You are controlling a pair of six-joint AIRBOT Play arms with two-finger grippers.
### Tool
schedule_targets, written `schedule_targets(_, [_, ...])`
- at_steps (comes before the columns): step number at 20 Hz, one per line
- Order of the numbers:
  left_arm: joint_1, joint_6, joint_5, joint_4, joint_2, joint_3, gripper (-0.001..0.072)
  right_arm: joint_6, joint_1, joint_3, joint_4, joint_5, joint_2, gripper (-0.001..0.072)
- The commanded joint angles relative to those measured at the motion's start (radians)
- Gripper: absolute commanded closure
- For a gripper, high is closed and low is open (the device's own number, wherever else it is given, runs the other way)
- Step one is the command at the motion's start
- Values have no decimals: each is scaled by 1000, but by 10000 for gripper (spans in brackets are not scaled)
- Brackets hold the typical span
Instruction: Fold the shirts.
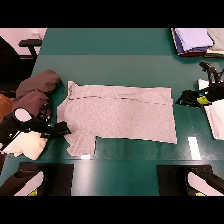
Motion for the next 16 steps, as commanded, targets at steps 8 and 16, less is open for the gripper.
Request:
schedule_targets(8, [0,95,-78,-58,5,72,683,-28,-131,-206,-8,83,2,364])
schedule_targets(16, [0,97,-87,-57,5,192,684,-39,-291,-571,5,-9,1,286])
